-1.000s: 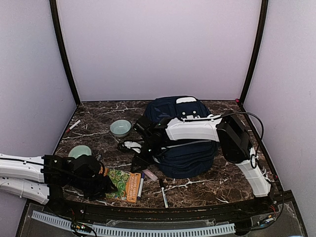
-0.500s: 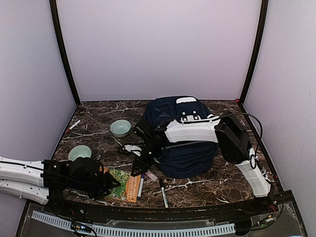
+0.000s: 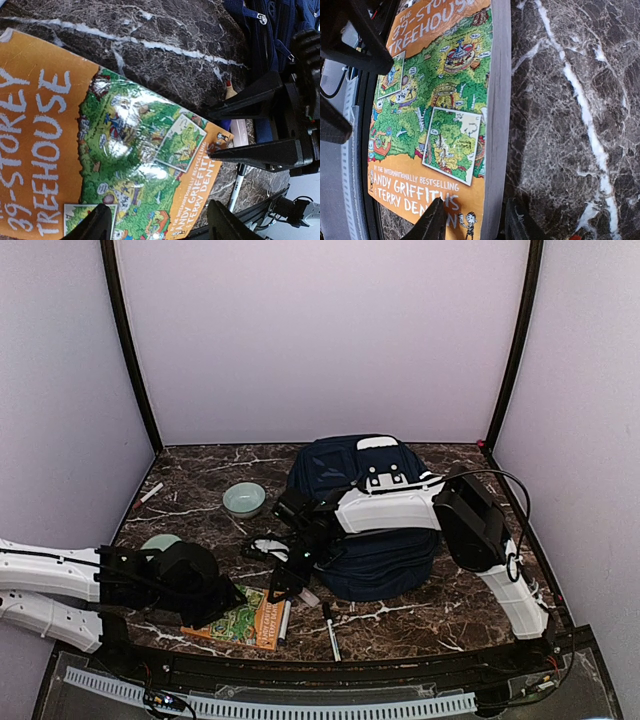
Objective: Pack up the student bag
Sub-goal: Adjust the book at the center of the board.
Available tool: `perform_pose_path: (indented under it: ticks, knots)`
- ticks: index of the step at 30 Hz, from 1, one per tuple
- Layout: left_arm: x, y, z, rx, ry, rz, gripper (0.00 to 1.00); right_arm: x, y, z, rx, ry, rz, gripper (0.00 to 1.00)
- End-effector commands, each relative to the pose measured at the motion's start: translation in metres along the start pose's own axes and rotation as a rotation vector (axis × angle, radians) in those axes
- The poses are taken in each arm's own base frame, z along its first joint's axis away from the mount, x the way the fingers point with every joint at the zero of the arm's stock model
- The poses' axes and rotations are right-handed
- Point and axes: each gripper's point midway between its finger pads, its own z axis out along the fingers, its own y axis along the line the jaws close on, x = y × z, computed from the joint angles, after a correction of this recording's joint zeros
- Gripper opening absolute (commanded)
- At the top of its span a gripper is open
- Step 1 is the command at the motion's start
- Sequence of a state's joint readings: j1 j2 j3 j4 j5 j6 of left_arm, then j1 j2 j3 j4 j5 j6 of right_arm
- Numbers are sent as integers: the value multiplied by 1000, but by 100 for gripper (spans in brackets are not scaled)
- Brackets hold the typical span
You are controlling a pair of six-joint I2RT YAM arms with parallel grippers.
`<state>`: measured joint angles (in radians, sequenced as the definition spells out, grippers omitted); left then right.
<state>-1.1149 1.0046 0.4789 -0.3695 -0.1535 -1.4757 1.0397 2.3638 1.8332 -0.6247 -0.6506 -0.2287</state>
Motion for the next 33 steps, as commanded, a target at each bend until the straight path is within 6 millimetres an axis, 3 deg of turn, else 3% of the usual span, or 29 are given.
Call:
perform_pose_path:
  ticks: [1, 8, 16, 21, 26, 30, 33]
  knots:
    - [13, 2, -20, -58, 100, 42, 67, 16, -1, 9, 19, 51, 25, 40]
    - [39, 27, -29, -181, 257, -9, 68, 17, -2, 9, 24, 55, 21, 39]
    - [39, 54, -11, -144, 209, -165, 72, 15, -1, 10, 17, 50, 18, 38]
    - [30, 52, 1, -108, 149, -191, 72, 17, -2, 14, 2, 51, 25, 39]
    - [8, 36, 17, -17, 17, -169, 71, 20, 0, 20, -32, 54, 42, 39]
    - [-11, 28, 21, -3, -98, -116, 71, 25, 1, 21, -38, 63, 50, 39]
    - [-31, 10, 16, 55, -202, -52, 71, 25, 2, 22, -50, 67, 60, 39]
